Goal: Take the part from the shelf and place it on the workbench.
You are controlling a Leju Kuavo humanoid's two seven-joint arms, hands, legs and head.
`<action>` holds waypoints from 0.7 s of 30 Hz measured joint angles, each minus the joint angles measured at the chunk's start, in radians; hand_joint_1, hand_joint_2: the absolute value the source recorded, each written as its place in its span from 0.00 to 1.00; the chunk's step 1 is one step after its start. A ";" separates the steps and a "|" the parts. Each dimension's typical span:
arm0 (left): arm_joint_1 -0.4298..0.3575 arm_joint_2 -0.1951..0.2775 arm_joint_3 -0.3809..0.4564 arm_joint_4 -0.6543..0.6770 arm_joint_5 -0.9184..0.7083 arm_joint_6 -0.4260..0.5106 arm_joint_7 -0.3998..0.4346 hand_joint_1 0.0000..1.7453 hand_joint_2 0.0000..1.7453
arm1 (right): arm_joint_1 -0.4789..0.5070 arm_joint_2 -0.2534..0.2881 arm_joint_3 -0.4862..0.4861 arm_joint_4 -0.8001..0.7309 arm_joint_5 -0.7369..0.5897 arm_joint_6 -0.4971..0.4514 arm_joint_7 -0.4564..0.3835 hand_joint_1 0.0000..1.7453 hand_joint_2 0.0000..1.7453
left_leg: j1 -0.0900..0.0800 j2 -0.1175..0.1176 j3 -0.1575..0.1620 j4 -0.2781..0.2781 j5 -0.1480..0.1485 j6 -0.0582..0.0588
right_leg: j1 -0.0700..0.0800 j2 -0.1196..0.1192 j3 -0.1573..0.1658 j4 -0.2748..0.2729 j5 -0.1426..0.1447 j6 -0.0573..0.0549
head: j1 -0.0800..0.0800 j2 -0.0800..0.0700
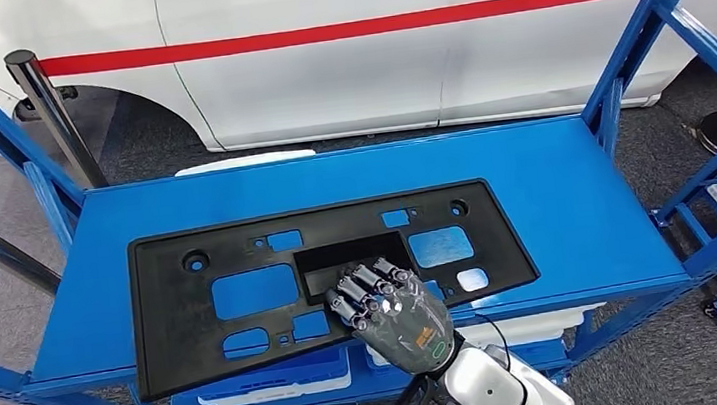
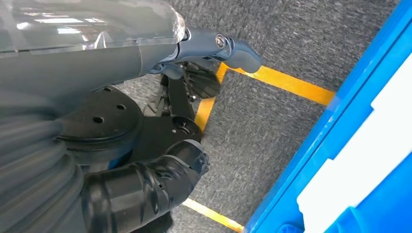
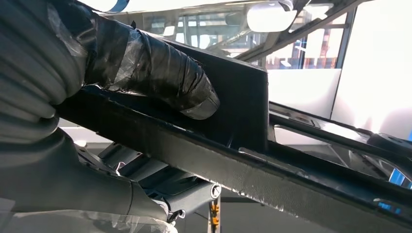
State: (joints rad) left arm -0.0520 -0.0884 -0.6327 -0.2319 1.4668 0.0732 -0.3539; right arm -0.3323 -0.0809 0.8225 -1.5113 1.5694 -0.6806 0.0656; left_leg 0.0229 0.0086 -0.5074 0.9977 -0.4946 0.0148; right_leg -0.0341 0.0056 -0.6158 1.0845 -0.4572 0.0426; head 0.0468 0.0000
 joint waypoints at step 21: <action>-0.002 0.008 0.010 0.000 0.000 -0.001 0.005 0.00 1.00 | 0.008 0.009 -0.001 0.003 0.000 0.000 -0.005 1.00 1.00 | -0.012 0.002 -0.020 0.017 0.002 0.013 | 0.023 0.000 -0.017 -0.025 0.016 -0.023 | 0.001 0.000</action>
State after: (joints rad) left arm -0.0538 -0.0801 -0.6231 -0.2319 1.4668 0.0724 -0.3490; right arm -0.3244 -0.0721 0.8212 -1.5087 1.5694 -0.6806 0.0610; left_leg 0.0106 0.0105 -0.5271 1.0146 -0.4930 0.0275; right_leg -0.0115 0.0061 -0.6332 1.0597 -0.4410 0.0194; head 0.0476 0.0000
